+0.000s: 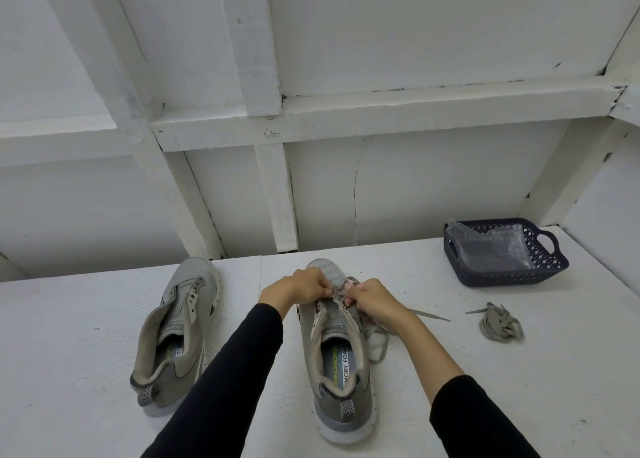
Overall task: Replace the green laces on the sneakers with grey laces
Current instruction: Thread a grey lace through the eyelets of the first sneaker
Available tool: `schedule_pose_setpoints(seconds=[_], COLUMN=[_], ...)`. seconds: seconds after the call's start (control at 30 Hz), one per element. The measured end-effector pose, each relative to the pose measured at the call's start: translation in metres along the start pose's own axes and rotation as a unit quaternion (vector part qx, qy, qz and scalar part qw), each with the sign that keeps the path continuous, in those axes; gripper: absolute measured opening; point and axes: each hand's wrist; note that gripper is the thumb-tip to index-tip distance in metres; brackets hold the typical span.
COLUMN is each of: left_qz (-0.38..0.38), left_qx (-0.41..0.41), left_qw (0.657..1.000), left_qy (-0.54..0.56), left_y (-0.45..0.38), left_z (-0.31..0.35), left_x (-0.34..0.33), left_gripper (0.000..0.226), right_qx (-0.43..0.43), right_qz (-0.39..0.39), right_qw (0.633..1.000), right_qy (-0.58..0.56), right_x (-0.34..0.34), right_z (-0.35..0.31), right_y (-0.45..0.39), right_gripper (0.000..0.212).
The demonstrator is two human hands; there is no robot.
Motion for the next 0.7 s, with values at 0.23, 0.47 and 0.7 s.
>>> schedule_pose_setpoints(seconds=[0.23, 0.47, 0.7], left_qz=[-0.054, -0.081, -0.087], left_qx=[-0.034, -0.006, -0.021], left_qw=[0.996, 0.997, 0.996], left_qy=[0.067, 0.013, 0.018], left_y=[-0.004, -0.013, -0.014], left_z=[-0.004, 0.003, -0.003], left_x=[0.007, 0.012, 0.014], left_gripper=[0.019, 0.028, 0.014], right_qx=[-0.038, -0.062, -0.071], right_qz=[-0.019, -0.043, -0.066], right_qw=[0.998, 0.997, 0.995], right_qy=[-0.041, -0.031, -0.007], right_x=[0.004, 0.007, 0.009], right_z=[0.001, -0.008, -0.011], right_y=[-0.002, -0.002, -0.004], right_gripper=[0.042, 0.04, 0.037])
Point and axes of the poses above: each hand's wrist, its own y-axis away from the middle knuckle, its own x-axis out of the back of the hand, z = x × y, and after that the axes turned 2 degrees about x, right-handed
